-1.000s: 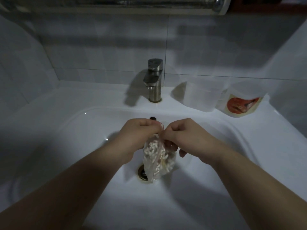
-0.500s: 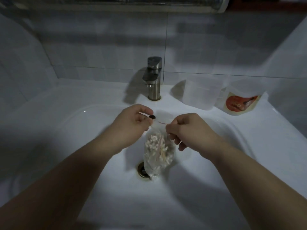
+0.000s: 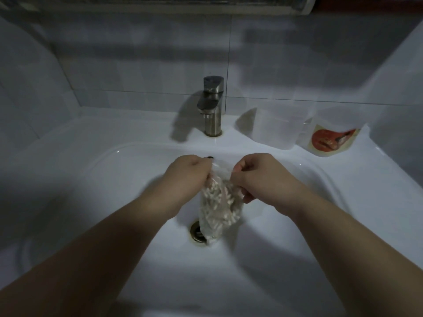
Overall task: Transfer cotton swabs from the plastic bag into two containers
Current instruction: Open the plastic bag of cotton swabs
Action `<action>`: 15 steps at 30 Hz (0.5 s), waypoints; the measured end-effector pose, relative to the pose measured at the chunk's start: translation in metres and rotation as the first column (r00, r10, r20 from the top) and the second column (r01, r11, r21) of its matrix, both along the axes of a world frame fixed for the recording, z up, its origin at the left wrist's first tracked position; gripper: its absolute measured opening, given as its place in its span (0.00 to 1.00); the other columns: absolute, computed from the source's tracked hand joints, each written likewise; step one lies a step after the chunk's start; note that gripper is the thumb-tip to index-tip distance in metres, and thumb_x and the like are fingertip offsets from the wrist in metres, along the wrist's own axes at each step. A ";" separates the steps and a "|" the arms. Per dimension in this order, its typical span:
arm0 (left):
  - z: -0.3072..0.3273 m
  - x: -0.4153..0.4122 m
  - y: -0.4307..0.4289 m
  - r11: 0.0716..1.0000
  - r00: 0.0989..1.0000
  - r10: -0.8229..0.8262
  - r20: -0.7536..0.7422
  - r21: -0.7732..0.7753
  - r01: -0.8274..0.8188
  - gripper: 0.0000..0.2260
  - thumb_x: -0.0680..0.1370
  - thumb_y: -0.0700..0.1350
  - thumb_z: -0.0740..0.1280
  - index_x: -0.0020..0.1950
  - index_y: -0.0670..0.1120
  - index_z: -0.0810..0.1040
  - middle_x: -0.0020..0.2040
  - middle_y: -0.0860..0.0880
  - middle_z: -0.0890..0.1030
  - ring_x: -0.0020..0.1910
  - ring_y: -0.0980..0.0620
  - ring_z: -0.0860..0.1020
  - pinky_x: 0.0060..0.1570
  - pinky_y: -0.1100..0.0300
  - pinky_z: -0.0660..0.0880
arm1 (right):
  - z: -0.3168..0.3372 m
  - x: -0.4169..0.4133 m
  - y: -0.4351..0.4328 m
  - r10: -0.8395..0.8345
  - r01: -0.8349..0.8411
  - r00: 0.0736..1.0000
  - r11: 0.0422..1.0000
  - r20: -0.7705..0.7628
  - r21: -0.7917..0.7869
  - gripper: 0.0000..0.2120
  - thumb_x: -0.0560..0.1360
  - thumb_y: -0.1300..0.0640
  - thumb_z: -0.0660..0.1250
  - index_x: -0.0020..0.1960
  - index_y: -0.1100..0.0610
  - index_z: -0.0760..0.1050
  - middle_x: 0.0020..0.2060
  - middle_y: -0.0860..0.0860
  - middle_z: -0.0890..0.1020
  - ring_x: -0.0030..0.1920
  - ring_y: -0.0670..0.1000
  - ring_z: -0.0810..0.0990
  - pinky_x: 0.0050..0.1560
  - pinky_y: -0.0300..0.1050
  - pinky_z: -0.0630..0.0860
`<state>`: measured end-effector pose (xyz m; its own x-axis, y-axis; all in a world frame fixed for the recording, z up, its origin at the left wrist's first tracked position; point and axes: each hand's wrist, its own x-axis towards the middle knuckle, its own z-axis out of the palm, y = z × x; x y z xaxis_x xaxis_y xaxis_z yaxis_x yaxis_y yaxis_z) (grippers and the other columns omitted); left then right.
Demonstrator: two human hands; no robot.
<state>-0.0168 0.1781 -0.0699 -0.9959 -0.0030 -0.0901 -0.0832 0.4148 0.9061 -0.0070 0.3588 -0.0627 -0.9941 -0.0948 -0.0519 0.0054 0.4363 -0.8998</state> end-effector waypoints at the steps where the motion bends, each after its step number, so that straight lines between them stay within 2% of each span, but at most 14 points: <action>1: -0.001 -0.001 -0.001 0.999 1.000 0.019 0.018 0.030 -0.019 0.15 0.80 0.46 0.61 0.34 0.48 0.78 0.29 0.52 0.80 0.40 0.48 0.79 0.42 0.54 0.72 | 0.000 -0.001 0.003 -0.021 0.022 1.000 0.998 -0.018 0.052 0.04 0.69 0.58 0.70 0.35 0.55 0.79 0.26 0.47 0.81 0.26 0.46 0.80 0.31 0.42 0.80; 3: -0.002 0.000 -0.001 0.999 1.000 0.018 0.005 0.030 -0.018 0.10 0.81 0.46 0.61 0.40 0.49 0.77 0.28 0.55 0.80 0.36 0.52 0.79 0.39 0.57 0.73 | 0.001 -0.001 0.005 -0.038 0.050 0.996 0.985 -0.075 0.167 0.04 0.70 0.56 0.69 0.36 0.53 0.79 0.27 0.46 0.81 0.26 0.46 0.81 0.28 0.40 0.79; 5: -0.003 0.002 0.001 1.000 1.000 0.014 -0.027 -0.001 -0.014 0.01 0.78 0.47 0.65 0.48 0.52 0.76 0.29 0.56 0.81 0.31 0.59 0.79 0.34 0.62 0.74 | 0.002 0.000 0.004 -0.044 0.064 0.993 0.981 -0.112 0.184 0.05 0.71 0.55 0.66 0.37 0.53 0.79 0.27 0.45 0.81 0.26 0.47 0.82 0.27 0.38 0.77; 8: -0.003 0.005 0.008 1.000 0.998 0.000 0.056 -0.022 0.001 0.18 0.67 0.59 0.73 0.53 0.58 0.75 0.41 0.56 0.84 0.41 0.57 0.82 0.40 0.58 0.77 | 0.000 0.001 -0.003 -0.032 0.033 0.998 0.999 -0.062 0.006 0.06 0.73 0.57 0.63 0.41 0.54 0.79 0.28 0.46 0.81 0.30 0.50 0.83 0.32 0.44 0.81; 9: -0.003 0.005 0.009 1.000 0.997 0.006 0.071 -0.013 -0.005 0.23 0.62 0.61 0.74 0.54 0.58 0.75 0.43 0.55 0.84 0.42 0.56 0.82 0.41 0.56 0.76 | 0.000 0.001 -0.005 -0.014 0.014 0.998 1.000 -0.057 -0.003 0.06 0.73 0.59 0.64 0.42 0.54 0.79 0.29 0.47 0.81 0.31 0.50 0.82 0.33 0.46 0.81; 10: -0.003 0.005 0.010 1.000 0.997 -0.001 0.072 0.008 0.000 0.24 0.61 0.60 0.74 0.55 0.58 0.75 0.43 0.54 0.84 0.41 0.55 0.82 0.41 0.55 0.76 | 0.000 0.002 -0.005 0.006 -0.005 0.999 1.000 -0.053 0.013 0.05 0.73 0.60 0.66 0.44 0.53 0.79 0.30 0.47 0.81 0.31 0.50 0.82 0.34 0.48 0.82; 12: -0.005 0.005 0.009 0.997 0.997 -0.024 0.074 0.069 0.018 0.20 0.65 0.50 0.75 0.56 0.56 0.76 0.41 0.51 0.83 0.38 0.53 0.81 0.41 0.54 0.78 | 0.001 0.003 -0.003 0.050 -0.049 0.998 0.998 -0.031 0.046 0.09 0.70 0.61 0.69 0.47 0.50 0.79 0.31 0.46 0.81 0.29 0.48 0.82 0.37 0.48 0.82; 14: -0.005 0.005 0.004 0.988 0.995 -0.051 0.085 0.147 0.038 0.15 0.71 0.41 0.73 0.55 0.55 0.78 0.42 0.48 0.82 0.36 0.53 0.81 0.40 0.55 0.80 | 0.003 0.002 0.002 0.079 -0.077 0.997 0.992 -0.011 0.096 0.14 0.67 0.61 0.70 0.48 0.47 0.79 0.35 0.47 0.81 0.27 0.43 0.79 0.32 0.41 0.78; 15: -0.005 0.004 -0.001 0.988 0.997 -0.047 0.056 0.147 0.038 0.14 0.71 0.39 0.72 0.53 0.55 0.80 0.42 0.49 0.81 0.34 0.55 0.81 0.38 0.58 0.81 | 0.004 0.001 0.005 0.072 -0.068 0.997 0.988 -0.025 0.141 0.14 0.66 0.62 0.70 0.48 0.46 0.79 0.37 0.47 0.81 0.26 0.40 0.77 0.29 0.37 0.74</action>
<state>-0.0130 0.1774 -0.0753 -0.9878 0.0567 -0.1452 -0.1236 0.2832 0.9511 -0.0060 0.3640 -0.0590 -0.9865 -0.1585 -0.0401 -0.0557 0.5565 -0.8290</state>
